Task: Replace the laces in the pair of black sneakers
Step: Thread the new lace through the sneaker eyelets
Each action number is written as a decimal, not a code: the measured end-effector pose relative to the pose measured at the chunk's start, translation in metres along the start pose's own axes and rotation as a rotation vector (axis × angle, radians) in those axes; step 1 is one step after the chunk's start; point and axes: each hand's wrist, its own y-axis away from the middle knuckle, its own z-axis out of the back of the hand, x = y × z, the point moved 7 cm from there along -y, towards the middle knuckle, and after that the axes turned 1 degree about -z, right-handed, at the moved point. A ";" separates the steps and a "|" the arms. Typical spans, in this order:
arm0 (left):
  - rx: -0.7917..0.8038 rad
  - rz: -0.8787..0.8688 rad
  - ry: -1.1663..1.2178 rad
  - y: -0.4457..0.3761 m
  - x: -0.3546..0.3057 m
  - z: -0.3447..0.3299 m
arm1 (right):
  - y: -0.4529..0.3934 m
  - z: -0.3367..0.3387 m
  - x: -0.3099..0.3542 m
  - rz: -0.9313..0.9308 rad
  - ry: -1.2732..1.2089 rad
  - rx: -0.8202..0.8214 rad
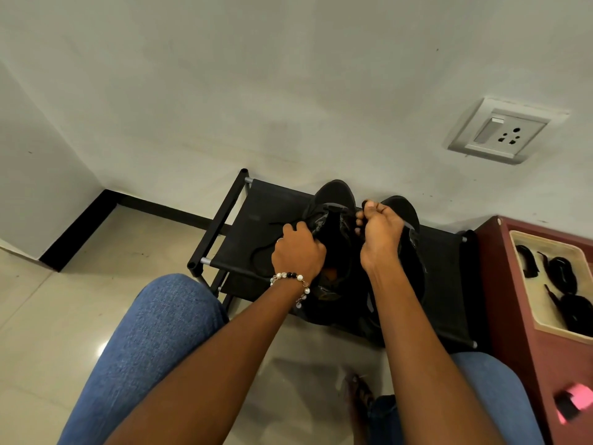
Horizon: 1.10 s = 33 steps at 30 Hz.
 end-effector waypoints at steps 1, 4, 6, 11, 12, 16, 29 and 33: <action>0.007 0.004 -0.003 0.000 0.000 0.000 | -0.001 0.004 0.006 0.054 0.128 -0.050; 0.019 0.004 -0.028 -0.001 -0.003 0.003 | 0.001 0.006 0.031 0.282 0.660 -0.140; -0.010 -0.009 -0.048 -0.003 -0.011 0.011 | 0.005 0.000 0.044 0.376 0.929 -0.124; -0.127 -0.295 -0.242 -0.018 -0.046 0.022 | 0.022 -0.024 0.044 0.312 1.138 0.273; -0.111 -0.349 -0.271 -0.022 -0.051 0.019 | 0.027 -0.027 0.037 0.246 1.213 0.351; -0.038 -0.423 -0.316 -0.035 -0.056 0.007 | 0.039 -0.028 0.022 0.208 1.396 0.404; -0.201 -0.462 -0.477 -0.033 -0.070 0.005 | 0.041 -0.023 -0.010 0.391 1.442 0.136; -0.229 -0.376 -0.310 -0.037 -0.062 0.004 | 0.040 -0.018 -0.011 0.362 1.408 0.086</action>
